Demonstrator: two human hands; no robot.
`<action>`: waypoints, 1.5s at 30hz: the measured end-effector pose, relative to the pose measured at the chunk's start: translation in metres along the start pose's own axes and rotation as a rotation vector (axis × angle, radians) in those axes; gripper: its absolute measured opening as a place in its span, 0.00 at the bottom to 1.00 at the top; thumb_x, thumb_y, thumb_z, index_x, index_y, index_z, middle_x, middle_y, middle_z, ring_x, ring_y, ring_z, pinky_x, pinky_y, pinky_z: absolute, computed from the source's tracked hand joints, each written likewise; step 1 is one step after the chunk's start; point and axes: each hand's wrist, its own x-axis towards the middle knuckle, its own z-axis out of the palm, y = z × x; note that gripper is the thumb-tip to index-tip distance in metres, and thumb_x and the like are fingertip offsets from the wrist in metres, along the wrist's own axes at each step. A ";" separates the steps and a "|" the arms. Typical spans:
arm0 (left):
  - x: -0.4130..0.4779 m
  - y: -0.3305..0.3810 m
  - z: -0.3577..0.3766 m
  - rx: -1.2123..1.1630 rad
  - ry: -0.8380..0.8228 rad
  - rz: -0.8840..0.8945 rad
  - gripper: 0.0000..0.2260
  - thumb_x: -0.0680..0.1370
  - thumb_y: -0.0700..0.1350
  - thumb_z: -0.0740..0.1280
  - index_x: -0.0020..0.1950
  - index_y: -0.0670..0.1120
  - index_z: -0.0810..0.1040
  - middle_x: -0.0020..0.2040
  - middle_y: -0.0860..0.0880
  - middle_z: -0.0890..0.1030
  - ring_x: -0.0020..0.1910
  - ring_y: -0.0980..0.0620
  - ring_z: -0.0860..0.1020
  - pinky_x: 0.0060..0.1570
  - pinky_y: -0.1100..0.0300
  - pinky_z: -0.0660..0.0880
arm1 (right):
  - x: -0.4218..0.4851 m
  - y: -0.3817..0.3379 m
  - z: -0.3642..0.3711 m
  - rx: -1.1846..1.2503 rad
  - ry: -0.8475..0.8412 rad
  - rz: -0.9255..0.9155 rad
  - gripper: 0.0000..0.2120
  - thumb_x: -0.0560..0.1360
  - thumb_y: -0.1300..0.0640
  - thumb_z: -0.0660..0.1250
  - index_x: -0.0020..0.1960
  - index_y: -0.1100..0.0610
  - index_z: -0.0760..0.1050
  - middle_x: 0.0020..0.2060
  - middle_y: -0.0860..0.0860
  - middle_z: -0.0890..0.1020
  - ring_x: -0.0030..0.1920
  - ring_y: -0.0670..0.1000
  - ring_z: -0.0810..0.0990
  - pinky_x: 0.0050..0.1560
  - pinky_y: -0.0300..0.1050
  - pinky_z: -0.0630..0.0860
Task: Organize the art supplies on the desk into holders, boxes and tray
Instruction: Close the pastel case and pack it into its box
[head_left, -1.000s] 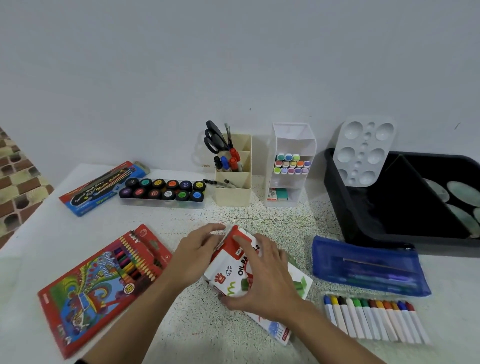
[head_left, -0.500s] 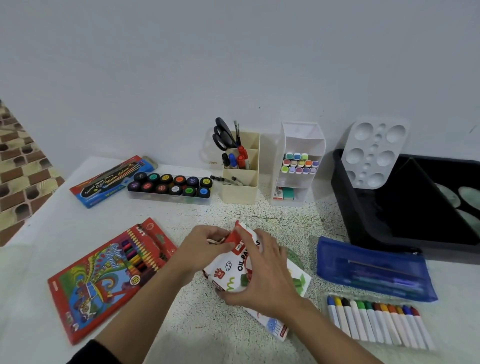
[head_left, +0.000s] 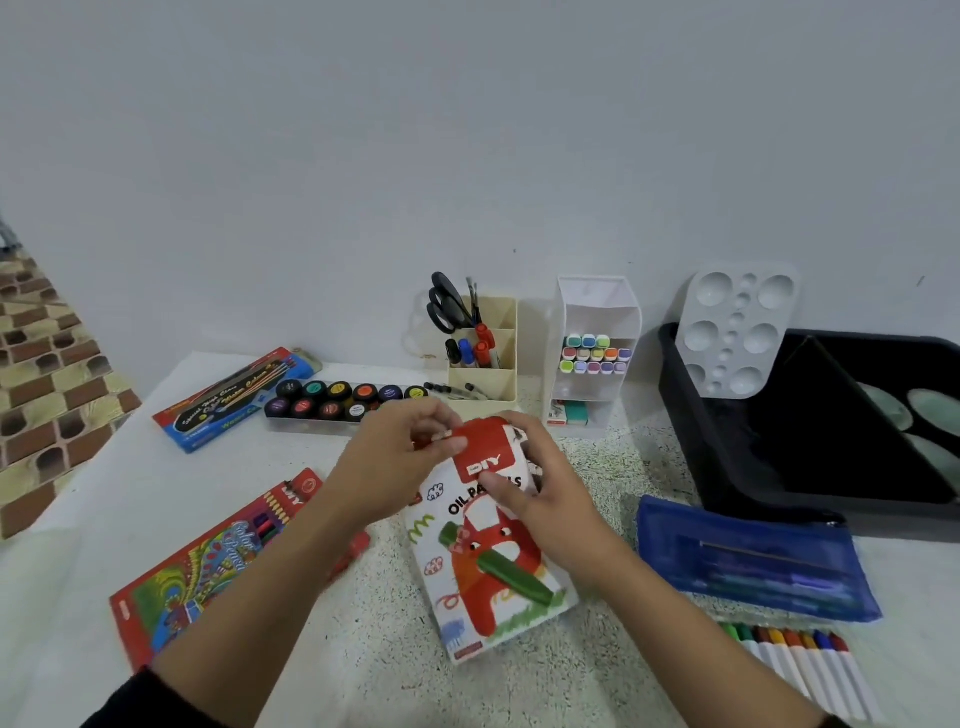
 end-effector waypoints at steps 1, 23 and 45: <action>0.000 0.007 -0.005 0.038 0.026 0.058 0.02 0.78 0.45 0.72 0.48 0.49 0.80 0.43 0.52 0.85 0.39 0.56 0.85 0.34 0.56 0.83 | 0.000 -0.004 0.002 0.048 0.005 -0.037 0.20 0.79 0.58 0.70 0.64 0.39 0.70 0.50 0.46 0.84 0.47 0.57 0.87 0.44 0.62 0.84; -0.025 -0.019 -0.003 0.227 0.293 0.397 0.16 0.77 0.63 0.66 0.51 0.54 0.85 0.50 0.62 0.80 0.54 0.55 0.77 0.46 0.53 0.79 | -0.001 -0.016 -0.026 0.072 0.133 -0.166 0.13 0.70 0.57 0.76 0.48 0.64 0.77 0.45 0.55 0.85 0.46 0.53 0.86 0.40 0.46 0.83; -0.031 -0.013 0.004 -0.133 0.207 0.228 0.08 0.77 0.50 0.69 0.56 0.55 0.79 0.50 0.57 0.83 0.49 0.62 0.83 0.35 0.62 0.82 | -0.009 -0.014 -0.023 0.009 0.169 -0.182 0.04 0.78 0.56 0.69 0.53 0.53 0.80 0.47 0.49 0.85 0.48 0.51 0.86 0.43 0.48 0.84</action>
